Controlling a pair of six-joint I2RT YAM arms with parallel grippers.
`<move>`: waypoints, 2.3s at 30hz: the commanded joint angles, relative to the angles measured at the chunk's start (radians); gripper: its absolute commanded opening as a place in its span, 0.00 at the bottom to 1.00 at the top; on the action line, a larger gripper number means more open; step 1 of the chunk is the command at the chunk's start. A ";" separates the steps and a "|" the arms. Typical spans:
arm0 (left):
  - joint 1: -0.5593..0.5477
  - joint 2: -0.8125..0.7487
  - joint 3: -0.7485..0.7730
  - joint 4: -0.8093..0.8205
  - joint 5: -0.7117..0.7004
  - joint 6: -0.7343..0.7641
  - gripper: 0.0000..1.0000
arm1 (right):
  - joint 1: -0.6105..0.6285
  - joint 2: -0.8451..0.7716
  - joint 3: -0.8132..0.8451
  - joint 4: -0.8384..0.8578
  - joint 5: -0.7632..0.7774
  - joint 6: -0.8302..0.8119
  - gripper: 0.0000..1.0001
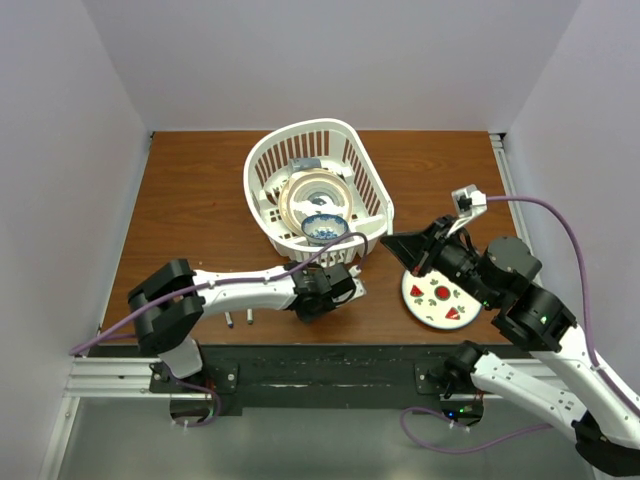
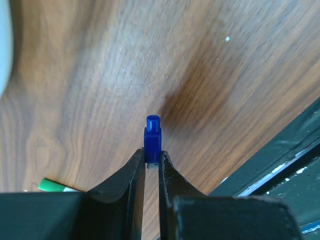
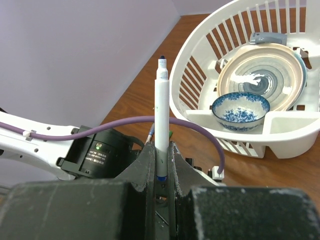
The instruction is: Insert the pens into the pen caps
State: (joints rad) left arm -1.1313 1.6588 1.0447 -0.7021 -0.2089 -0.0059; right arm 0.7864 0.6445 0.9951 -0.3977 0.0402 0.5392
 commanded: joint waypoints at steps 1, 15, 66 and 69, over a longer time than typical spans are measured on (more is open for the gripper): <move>0.011 0.004 -0.038 0.036 0.028 0.014 0.16 | 0.004 -0.006 0.030 0.011 0.029 -0.016 0.00; 0.019 -0.142 -0.034 0.033 -0.153 -0.094 0.64 | 0.004 -0.022 0.036 -0.007 0.020 -0.004 0.00; 0.180 -0.260 -0.242 0.018 0.058 -2.303 0.63 | 0.004 -0.101 0.002 -0.078 0.050 -0.047 0.00; 0.180 -0.234 -0.242 0.023 0.104 -2.292 0.64 | 0.004 -0.098 0.000 -0.075 0.050 -0.050 0.00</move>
State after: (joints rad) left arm -0.9539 1.3941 0.8066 -0.7006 -0.1680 -1.9789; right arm 0.7864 0.5488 0.9936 -0.4713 0.0666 0.5152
